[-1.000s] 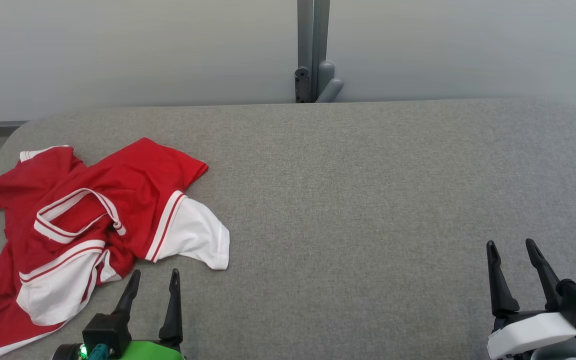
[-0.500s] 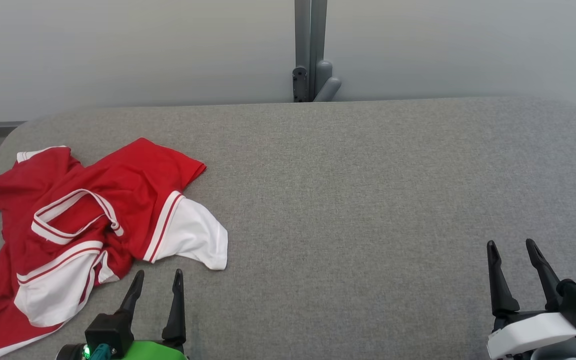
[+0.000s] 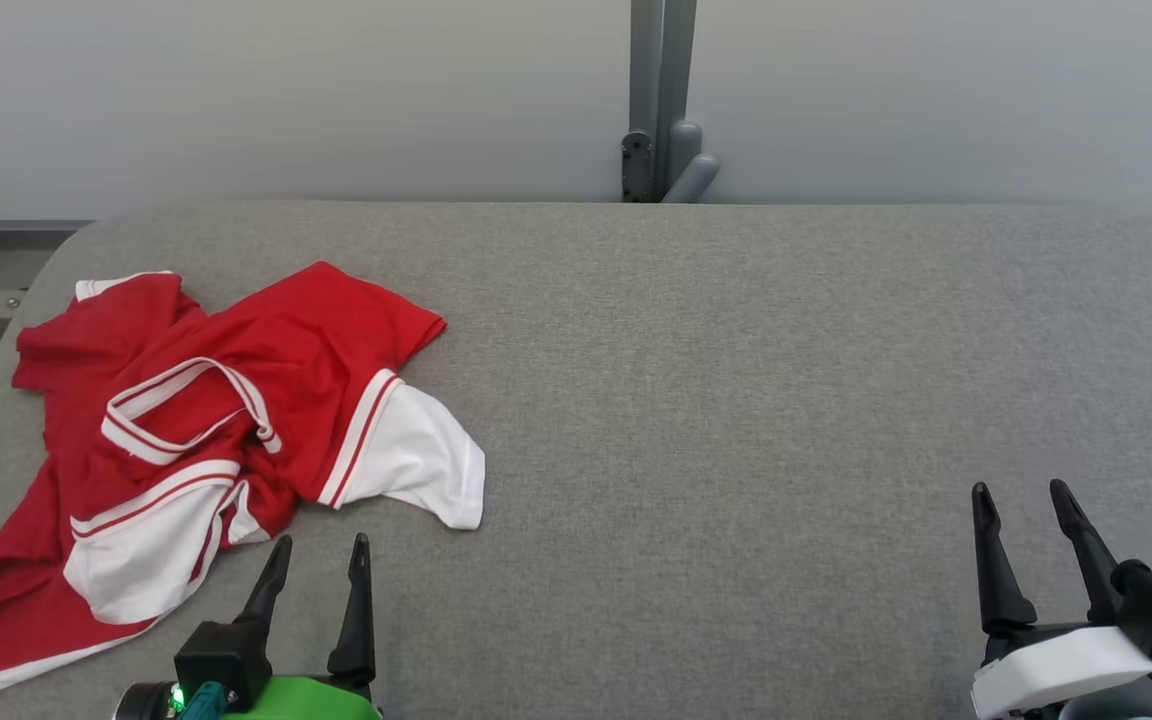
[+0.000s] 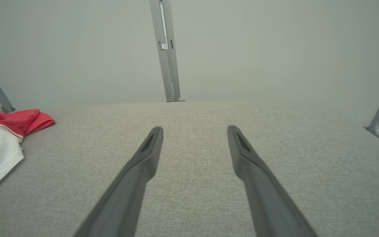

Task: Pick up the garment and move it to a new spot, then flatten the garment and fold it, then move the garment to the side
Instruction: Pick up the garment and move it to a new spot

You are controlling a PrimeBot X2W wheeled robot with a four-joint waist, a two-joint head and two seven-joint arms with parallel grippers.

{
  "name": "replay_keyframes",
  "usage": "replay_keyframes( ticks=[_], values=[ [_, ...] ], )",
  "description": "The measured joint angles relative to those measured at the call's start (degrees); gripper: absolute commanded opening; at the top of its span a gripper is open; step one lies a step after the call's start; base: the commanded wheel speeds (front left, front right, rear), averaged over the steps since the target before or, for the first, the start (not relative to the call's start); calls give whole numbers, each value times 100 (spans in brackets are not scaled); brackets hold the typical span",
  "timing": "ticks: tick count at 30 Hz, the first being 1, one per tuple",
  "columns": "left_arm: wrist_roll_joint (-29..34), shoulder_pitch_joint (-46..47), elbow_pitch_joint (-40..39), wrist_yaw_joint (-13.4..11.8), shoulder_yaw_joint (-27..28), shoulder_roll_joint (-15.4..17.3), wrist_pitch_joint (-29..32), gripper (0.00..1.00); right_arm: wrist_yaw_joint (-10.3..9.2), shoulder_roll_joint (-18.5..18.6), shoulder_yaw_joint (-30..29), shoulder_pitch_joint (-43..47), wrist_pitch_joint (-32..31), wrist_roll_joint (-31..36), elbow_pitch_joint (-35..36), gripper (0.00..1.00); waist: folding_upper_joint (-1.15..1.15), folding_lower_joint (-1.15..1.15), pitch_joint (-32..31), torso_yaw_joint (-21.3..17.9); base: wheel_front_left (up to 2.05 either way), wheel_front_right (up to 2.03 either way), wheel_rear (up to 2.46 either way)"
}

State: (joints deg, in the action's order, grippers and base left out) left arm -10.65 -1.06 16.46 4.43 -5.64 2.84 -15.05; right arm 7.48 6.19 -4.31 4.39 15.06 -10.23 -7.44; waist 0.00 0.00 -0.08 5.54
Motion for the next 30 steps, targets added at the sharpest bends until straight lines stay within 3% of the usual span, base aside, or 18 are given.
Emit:
replay_keyframes(
  ticks=[22,30],
  values=[
    [7,-73,-8,-22,168,-1,-10,100,1,-69,292,1,0,4,-53,100,0,0,-68,1281,0,0,0],
    [8,-110,-40,-14,233,-1,-9,100,0,-85,324,-7,0,-1,-60,100,0,0,-81,1462,0,0,0]
  ],
)
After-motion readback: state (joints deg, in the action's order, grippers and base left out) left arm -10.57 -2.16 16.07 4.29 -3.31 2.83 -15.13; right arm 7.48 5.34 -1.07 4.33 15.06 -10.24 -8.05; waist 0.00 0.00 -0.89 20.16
